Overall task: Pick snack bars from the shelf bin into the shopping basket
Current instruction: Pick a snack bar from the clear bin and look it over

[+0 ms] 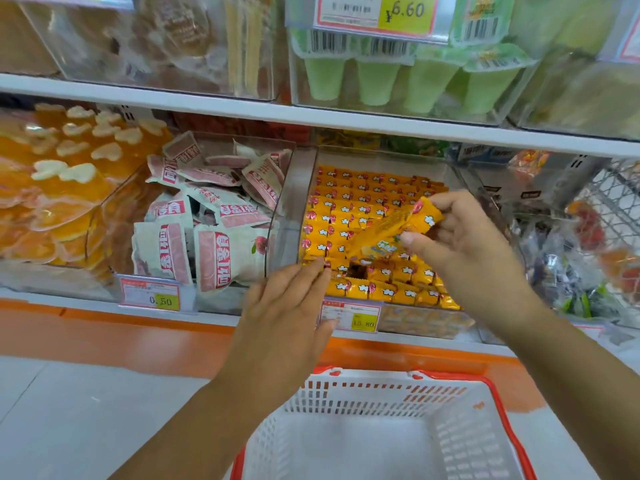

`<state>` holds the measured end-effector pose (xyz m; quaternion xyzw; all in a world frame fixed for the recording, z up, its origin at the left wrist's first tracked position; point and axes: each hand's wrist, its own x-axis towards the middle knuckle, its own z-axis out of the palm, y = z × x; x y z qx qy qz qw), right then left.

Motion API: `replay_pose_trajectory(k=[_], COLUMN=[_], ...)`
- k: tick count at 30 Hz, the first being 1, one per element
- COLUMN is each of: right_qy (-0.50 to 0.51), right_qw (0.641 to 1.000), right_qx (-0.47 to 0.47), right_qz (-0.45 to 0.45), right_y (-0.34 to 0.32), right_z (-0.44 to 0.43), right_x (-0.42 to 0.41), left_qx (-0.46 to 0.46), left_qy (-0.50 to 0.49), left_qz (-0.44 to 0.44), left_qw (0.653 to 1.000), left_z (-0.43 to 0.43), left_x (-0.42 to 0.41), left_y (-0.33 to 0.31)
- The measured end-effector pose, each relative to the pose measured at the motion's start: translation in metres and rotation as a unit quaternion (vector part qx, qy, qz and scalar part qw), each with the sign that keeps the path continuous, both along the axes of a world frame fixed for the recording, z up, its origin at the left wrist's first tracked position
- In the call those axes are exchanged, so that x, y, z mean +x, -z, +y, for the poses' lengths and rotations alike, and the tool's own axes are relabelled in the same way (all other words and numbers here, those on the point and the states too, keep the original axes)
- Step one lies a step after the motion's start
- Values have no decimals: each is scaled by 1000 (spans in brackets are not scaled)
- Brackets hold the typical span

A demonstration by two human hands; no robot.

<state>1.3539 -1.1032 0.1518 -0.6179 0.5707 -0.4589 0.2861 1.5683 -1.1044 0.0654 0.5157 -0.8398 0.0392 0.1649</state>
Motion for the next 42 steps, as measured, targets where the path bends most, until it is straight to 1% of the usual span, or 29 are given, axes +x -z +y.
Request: replay_pose_trajectory(k=[2,5,7,10,15,16,19,20,23,25,29,31,33,35,37,38,40,42], right_qy=[-23,-42,-62,-94,-131,-123,-94,-100,-116,-93,-81,-70,-45,-16,13,22,29,45], right_qw=[994,958,940,919,881,883,909,906,881,884,907,915,935,964,984,991,995,983], right_qx=[35,68,78,107,97,83,30,34,73,68,45,7,-44,-88,-105,-101,-69,-34], right_qz=[105,275,326,368,443,446,405,410,453,452,411,397,348,249,143,82,-58,-174], right_y=[1,-1,-1,13,30,28,23,25,32,29,11,6,3,1,1,3,8,15], right_z=[-11,-22,-29,-38,-50,-51,-56,-58,-61,-61,-52,-43,-27,-7,16,26,44,58], right_x=[1,1,4,10,18,21,34,39,49,51,49,46,40,32,26,23,21,16], left_qx=[9,2,2,9,16,15,27,32,49,54,74,73,84,121,140,153,224,308], left_qy=[3,8,13,20,29,30,31,30,28,26,29,29,30,10,-4,-1,8,8], left_qz=[-10,-15,-20,-17,-24,-23,-24,-26,-25,-21,-5,7,72,164,250,299,385,451], left_qw=[1000,1000,1000,1000,999,999,999,999,998,998,997,997,993,979,958,942,895,837], left_z=[-1,-1,-1,-1,0,1,0,0,0,1,1,2,5,8,11,11,14,16], left_x=[1,0,0,-1,0,1,2,2,2,1,2,1,0,-2,-4,-5,-6,-9], left_y=[2,3,3,0,0,0,0,0,0,-2,-5,-10,-20,-25,-28,-30,-37,-42])
